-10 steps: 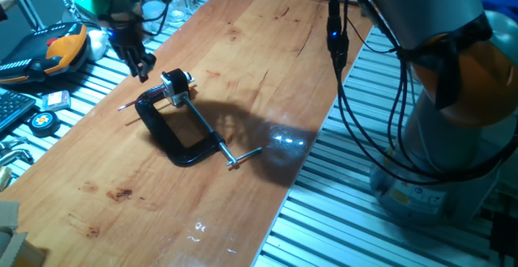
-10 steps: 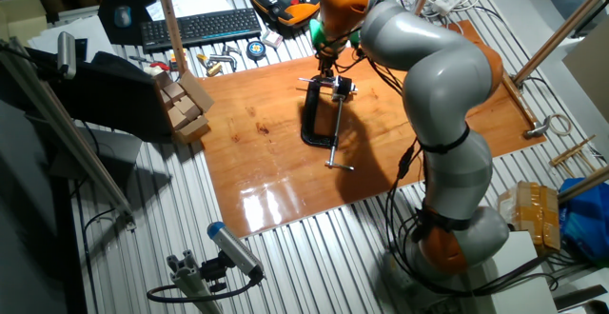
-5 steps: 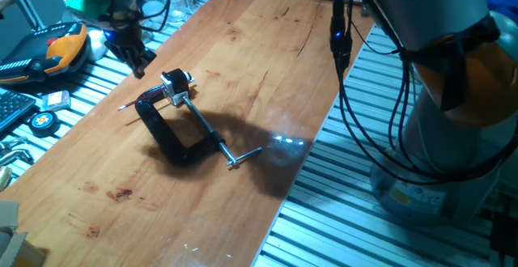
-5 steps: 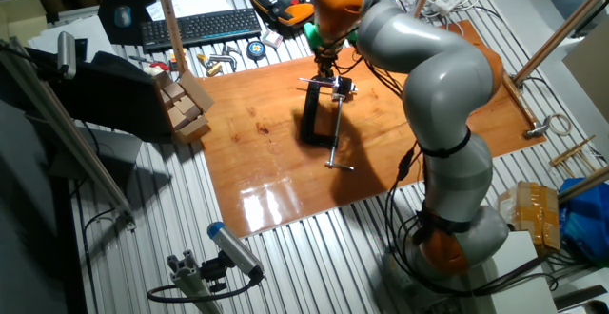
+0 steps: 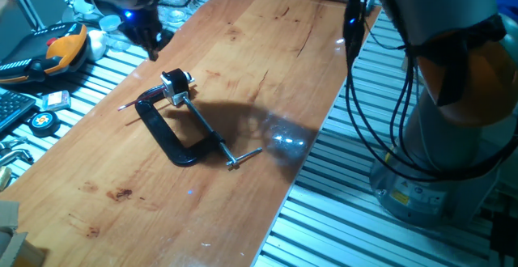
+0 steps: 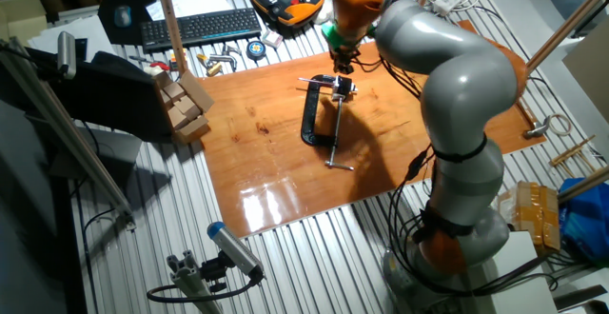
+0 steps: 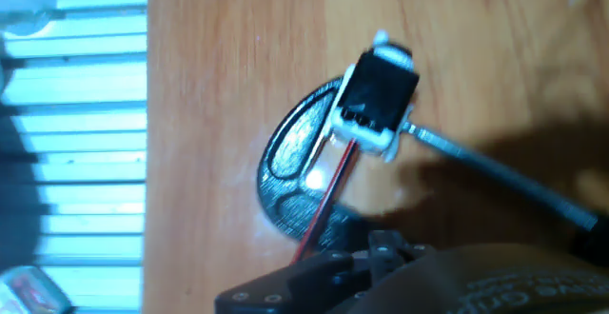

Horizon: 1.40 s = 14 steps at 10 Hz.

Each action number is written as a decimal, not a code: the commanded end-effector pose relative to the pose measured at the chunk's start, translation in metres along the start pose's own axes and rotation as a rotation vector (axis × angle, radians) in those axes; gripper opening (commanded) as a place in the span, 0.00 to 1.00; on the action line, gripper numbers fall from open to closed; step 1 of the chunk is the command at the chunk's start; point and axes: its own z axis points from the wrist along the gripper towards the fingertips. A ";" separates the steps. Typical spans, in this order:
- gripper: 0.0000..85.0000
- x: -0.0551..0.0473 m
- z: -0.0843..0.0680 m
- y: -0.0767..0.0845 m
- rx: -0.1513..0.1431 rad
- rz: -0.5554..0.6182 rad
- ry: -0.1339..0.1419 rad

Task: Insert the pencil into the pencil sharpener

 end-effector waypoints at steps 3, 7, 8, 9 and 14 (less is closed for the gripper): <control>0.00 0.000 -0.013 -0.013 -0.100 -0.972 0.090; 0.00 -0.001 -0.013 -0.014 -0.116 -1.017 0.075; 0.00 -0.001 -0.013 -0.014 -0.120 -1.060 0.047; 0.00 -0.001 -0.013 -0.014 -0.104 -1.132 0.033; 0.00 -0.001 -0.013 -0.014 -0.042 -1.450 0.156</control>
